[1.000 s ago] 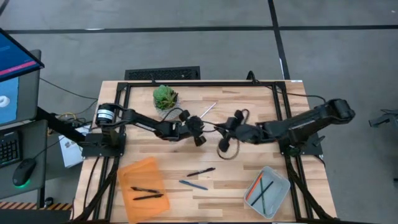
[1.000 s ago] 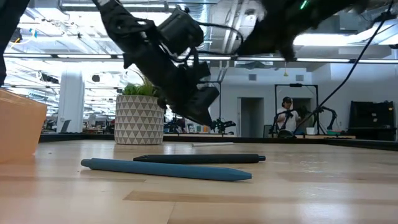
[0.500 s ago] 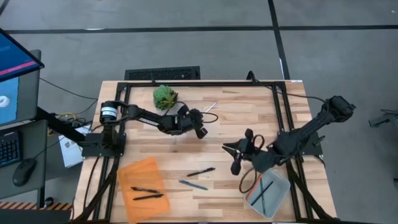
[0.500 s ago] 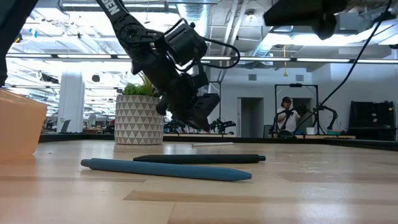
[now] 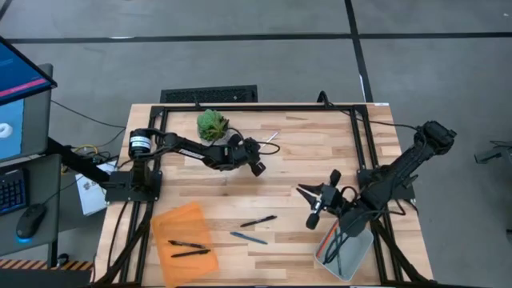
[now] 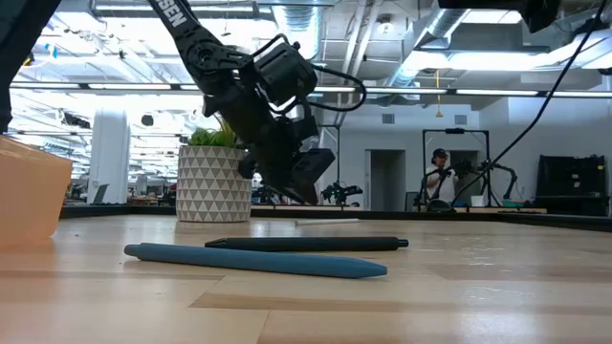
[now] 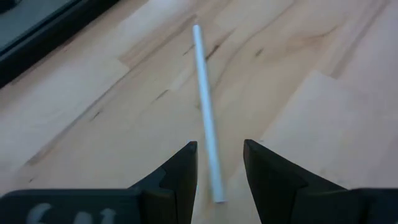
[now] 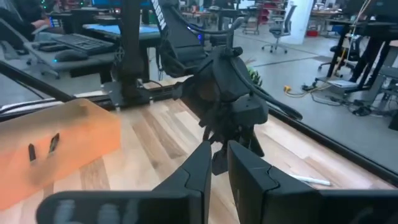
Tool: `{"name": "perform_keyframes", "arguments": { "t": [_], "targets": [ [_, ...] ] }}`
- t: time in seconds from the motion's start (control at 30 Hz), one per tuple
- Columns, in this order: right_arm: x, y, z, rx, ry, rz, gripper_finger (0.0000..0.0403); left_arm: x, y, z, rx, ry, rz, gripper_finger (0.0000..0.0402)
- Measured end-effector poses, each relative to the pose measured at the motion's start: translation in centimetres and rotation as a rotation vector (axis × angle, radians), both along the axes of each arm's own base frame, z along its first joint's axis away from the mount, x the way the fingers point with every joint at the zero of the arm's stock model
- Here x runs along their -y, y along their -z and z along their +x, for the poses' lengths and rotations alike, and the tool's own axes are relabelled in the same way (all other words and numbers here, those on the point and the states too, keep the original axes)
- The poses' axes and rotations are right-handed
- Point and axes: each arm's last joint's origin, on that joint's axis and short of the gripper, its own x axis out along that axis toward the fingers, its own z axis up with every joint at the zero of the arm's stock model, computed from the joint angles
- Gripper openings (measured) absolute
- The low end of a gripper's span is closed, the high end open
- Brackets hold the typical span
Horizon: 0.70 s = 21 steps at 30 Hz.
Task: Sort pens & pencils
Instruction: Put the white pencil into the gray bin
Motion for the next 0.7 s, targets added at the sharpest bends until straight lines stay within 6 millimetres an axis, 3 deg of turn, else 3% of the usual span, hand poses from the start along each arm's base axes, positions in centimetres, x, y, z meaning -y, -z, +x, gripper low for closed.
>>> {"name": "perform_keyframes", "arguments": {
  "t": [0.7],
  "targets": [
    [0.63, -0.05, 0.5, 0.006, 0.03, 0.006, 0.0075, -0.53, 0.44, -0.5, -0.029, -0.037, -0.056, 0.0123]
  ]
}}
